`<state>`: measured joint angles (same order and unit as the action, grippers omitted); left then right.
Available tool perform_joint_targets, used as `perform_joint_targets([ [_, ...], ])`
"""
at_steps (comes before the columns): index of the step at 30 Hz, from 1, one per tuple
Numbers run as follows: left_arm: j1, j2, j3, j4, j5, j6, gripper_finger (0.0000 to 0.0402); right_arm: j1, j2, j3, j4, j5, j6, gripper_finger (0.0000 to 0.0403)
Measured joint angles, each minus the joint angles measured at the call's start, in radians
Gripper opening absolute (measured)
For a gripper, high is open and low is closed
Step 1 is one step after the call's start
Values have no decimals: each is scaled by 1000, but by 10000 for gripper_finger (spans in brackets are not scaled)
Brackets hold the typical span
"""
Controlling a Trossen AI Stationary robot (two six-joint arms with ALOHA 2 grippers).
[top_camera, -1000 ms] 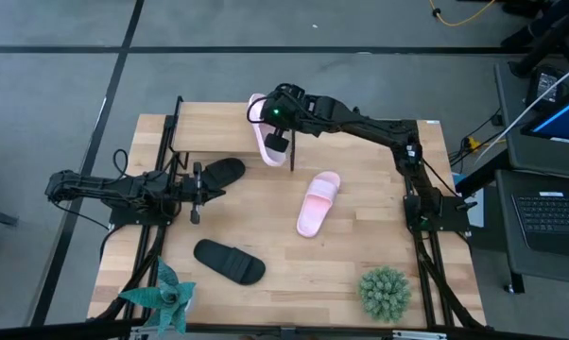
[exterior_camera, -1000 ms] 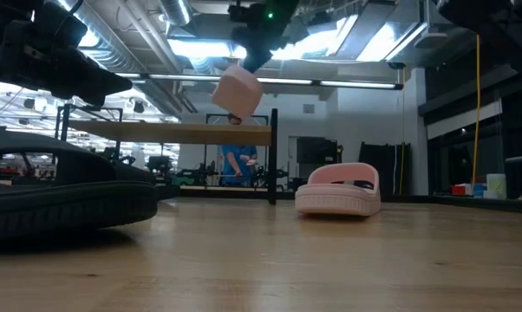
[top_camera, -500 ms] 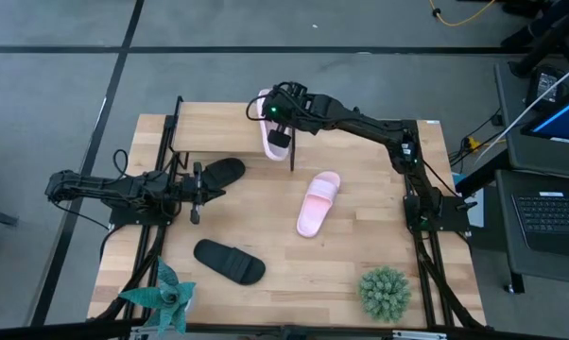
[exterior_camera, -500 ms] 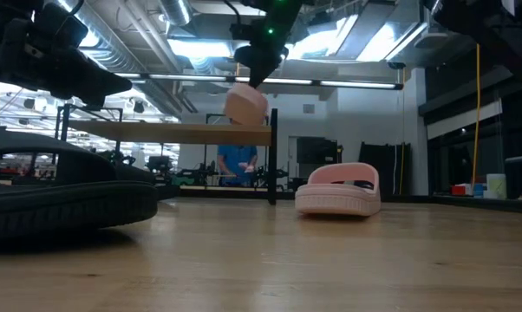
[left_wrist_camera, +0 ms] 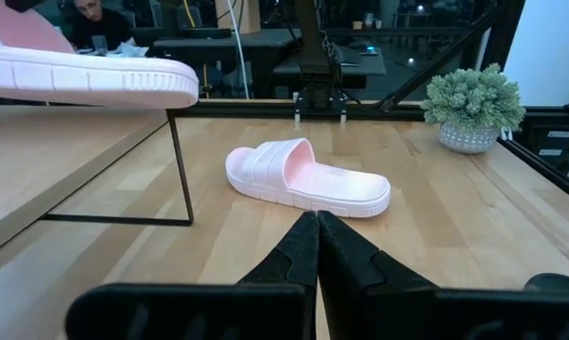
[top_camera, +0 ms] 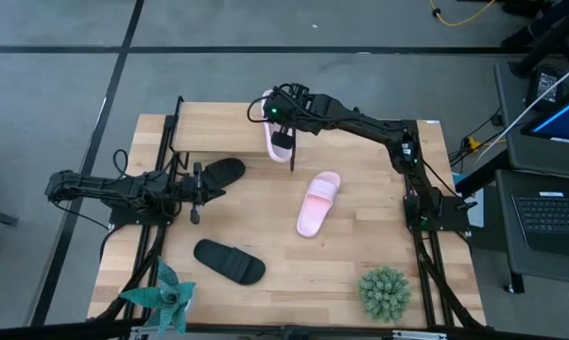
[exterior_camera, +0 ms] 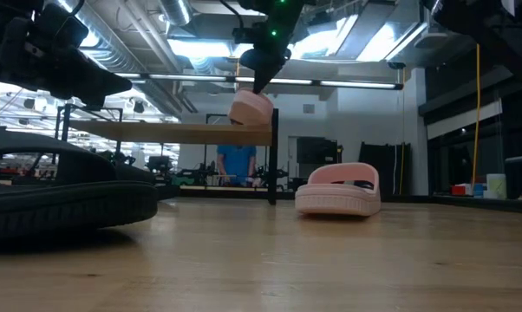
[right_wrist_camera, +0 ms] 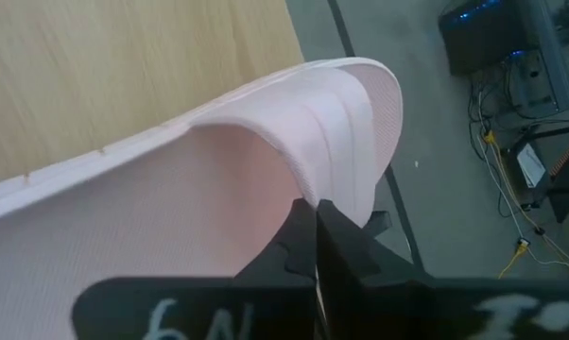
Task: Pick and place slides into the shelf
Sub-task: Put the top pink slide on the shelf
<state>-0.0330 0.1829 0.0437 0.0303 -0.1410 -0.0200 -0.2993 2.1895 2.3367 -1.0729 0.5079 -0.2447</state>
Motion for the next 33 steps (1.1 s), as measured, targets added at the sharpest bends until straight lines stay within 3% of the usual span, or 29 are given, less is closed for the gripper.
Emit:
perform_joint_targets([
  [33,0,0,0,0,0,-31,0,-21,61,1,32,-55,-30,9],
])
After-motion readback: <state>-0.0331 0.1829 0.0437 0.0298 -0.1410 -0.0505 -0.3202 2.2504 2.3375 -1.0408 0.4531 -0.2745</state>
